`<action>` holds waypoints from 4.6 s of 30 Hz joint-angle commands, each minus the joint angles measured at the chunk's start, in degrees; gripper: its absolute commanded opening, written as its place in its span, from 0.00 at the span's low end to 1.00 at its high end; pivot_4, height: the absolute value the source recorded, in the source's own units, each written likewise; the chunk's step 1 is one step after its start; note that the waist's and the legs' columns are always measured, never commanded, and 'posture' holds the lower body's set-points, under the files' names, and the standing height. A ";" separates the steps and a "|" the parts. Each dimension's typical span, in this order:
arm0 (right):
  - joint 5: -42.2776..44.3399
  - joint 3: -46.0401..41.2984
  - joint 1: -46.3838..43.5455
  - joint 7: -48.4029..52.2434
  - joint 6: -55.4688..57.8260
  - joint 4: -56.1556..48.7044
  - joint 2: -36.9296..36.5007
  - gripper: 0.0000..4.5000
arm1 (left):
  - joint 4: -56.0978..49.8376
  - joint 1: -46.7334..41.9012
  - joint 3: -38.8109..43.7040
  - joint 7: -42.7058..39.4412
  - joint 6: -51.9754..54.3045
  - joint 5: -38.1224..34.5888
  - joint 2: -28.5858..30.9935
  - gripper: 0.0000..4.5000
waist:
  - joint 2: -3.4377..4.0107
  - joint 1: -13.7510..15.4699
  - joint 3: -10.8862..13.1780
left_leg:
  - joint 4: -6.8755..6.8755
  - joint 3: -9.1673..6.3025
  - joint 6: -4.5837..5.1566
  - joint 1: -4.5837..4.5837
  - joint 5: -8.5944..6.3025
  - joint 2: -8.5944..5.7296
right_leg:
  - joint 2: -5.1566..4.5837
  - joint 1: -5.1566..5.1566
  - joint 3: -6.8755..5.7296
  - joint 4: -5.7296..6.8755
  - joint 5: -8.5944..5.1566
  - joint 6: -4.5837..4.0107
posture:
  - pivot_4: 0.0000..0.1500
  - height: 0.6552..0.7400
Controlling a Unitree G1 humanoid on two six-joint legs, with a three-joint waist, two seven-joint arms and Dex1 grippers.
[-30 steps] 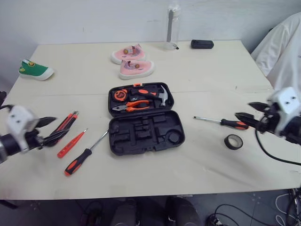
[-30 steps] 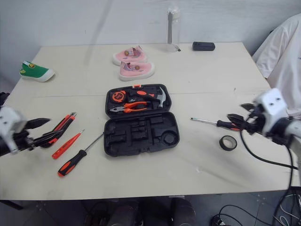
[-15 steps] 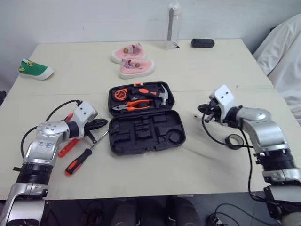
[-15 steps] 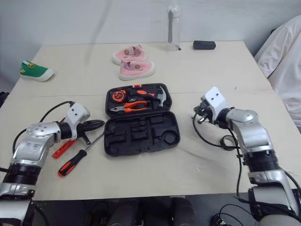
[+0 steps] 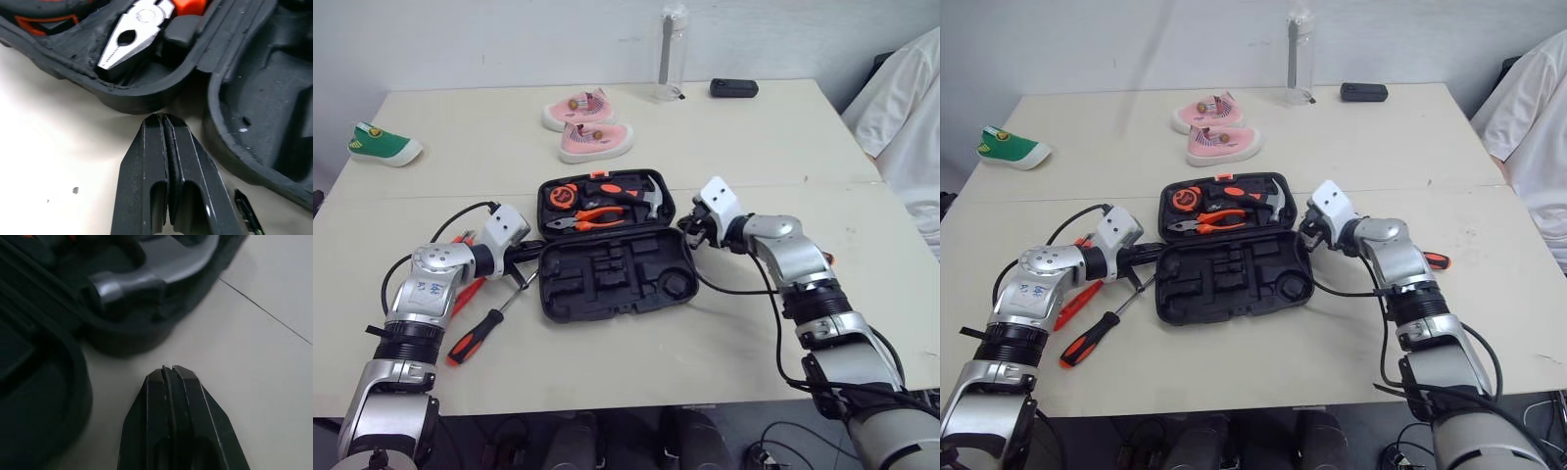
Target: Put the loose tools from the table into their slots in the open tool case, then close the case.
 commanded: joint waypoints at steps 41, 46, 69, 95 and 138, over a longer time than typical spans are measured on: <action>9.34 -13.38 28.32 10.46 13.83 -43.01 -21.21 0.00 | -14.61 10.04 7.98 -11.70 -0.34 -5.88 7.24 0.01 | -0.01 0.19 0.00 | 0.33 -0.12 0.03 -0.31 -0.02 0.02 | -0.04 -0.08 0.02 -0.04 0.00 0.00 | 1.00 0.90; 23.65 -33.53 37.95 20.06 15.03 -48.37 -26.43 0.43 | -24.50 24.20 27.22 -16.53 11.88 -19.36 14.40 0.39 | -0.02 0.21 0.00 | 0.34 -0.19 -0.01 -0.34 -0.04 0.21 | -0.10 -0.02 0.12 -0.18 0.00 0.00 | 1.00 0.90; 39.46 -46.87 48.93 20.36 20.52 -57.43 -32.21 1.00 | -25.52 53.10 45.46 -24.02 1.16 -16.34 20.28 0.99 | 0.01 -0.07 -0.03 | -0.20 0.31 -0.05 0.46 -0.57 0.32 | -0.30 0.12 1.07 -0.51 -0.04 -0.06 | 1.00 0.90; 54.67 -22.72 21.40 15.52 19.84 -65.67 -29.35 1.00 | -19.09 42.29 21.20 -16.01 -9.65 -8.28 15.64 0.37 | -0.19 0.00 -0.11 | -0.11 0.72 0.06 0.43 -0.62 0.37 | -0.10 -0.02 1.33 -0.29 -0.04 -0.07 | 1.00 0.90; 47.00 -22.78 35.08 11.97 17.07 -65.23 -28.45 1.00 | -24.99 -13.62 -22.25 -19.76 14.90 3.03 7.45 0.18 | -0.51 1.78 0.05 | 0.70 0.73 0.13 0.10 -0.64 0.52 | 0.72 -0.07 1.53 -0.13 -0.01 0.00 | 1.00 0.90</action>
